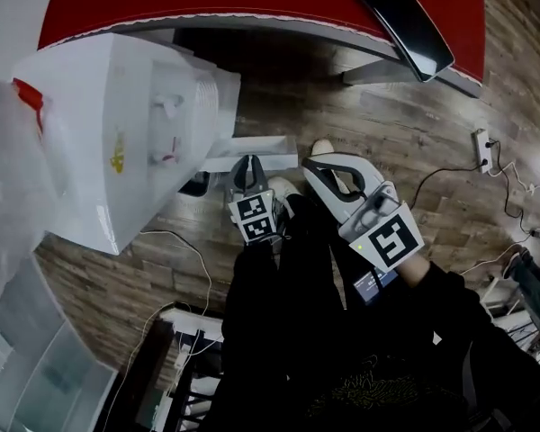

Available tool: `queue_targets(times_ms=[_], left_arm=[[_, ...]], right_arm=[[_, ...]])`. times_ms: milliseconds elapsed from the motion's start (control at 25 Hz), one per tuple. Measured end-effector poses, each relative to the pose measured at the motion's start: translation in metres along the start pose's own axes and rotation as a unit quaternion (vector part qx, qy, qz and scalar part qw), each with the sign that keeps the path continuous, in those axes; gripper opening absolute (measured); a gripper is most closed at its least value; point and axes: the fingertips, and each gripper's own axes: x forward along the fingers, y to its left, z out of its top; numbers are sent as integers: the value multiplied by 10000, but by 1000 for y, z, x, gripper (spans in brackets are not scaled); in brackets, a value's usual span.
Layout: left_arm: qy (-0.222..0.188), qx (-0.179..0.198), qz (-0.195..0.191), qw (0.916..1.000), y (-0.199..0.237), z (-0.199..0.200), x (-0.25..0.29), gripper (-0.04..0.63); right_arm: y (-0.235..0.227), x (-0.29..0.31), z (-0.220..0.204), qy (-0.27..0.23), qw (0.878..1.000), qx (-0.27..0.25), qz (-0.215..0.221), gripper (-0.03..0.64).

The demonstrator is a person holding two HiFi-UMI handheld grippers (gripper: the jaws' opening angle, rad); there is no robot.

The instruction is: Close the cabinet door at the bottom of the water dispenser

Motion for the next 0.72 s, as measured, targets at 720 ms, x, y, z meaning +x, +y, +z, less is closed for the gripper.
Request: queue_targets(times_ms=[720], left_arm=[[-138, -864, -144, 9961, -10, -58, 72, 9]], right_arm=[[-23, -5, -46, -20, 9991, 251, -345, 2]])
